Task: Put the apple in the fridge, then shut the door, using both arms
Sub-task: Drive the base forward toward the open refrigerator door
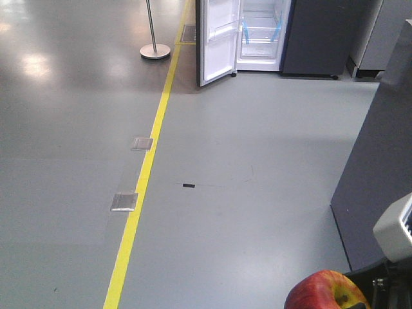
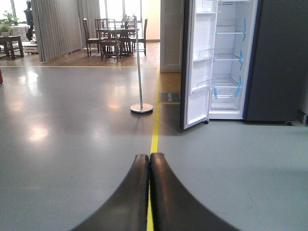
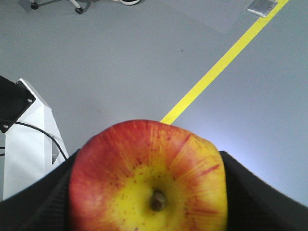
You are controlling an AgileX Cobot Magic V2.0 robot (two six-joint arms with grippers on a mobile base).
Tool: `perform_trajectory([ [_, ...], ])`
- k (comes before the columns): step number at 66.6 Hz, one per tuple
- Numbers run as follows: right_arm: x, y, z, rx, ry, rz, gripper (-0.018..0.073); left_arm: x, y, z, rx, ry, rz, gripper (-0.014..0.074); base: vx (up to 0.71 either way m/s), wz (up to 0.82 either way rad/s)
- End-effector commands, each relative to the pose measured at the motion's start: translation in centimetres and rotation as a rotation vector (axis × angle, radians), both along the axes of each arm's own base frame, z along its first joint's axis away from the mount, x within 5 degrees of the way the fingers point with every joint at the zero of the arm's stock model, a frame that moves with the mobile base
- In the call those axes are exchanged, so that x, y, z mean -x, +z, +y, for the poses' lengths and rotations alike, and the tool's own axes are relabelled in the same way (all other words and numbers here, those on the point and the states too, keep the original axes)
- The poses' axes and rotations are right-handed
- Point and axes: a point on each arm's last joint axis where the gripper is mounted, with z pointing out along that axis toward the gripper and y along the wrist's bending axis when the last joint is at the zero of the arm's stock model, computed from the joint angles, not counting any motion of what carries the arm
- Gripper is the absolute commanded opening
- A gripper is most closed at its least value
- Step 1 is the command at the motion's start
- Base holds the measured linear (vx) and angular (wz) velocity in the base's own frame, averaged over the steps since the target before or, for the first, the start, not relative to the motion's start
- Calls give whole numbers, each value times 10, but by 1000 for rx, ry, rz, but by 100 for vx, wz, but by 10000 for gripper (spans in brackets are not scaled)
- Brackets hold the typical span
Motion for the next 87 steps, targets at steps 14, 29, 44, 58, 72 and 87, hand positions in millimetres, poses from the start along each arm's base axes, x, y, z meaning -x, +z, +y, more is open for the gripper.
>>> perform_trajectory([
  [14, -2, 13, 2, -66, -18, -51, 335, 1, 3, 0, 3, 4, -73, -6, 32, 1],
  [29, -2, 13, 2, -66, -18, -51, 335, 1, 3, 0, 3, 4, -73, -6, 32, 3],
  [44, -2, 13, 2, -66, -18, -51, 335, 1, 3, 0, 3, 4, -73, -6, 33, 2],
  [58, -2, 13, 2, -66, -18, -51, 335, 1, 3, 0, 3, 4, -73, -6, 34, 0],
  [72, -2, 13, 2, -66, -18, -51, 335, 1, 3, 0, 3, 4, -73, -6, 34, -2],
  [87, -2, 13, 2, -66, -18, -51, 335, 1, 3, 0, 3, 4, -73, -6, 34, -3],
])
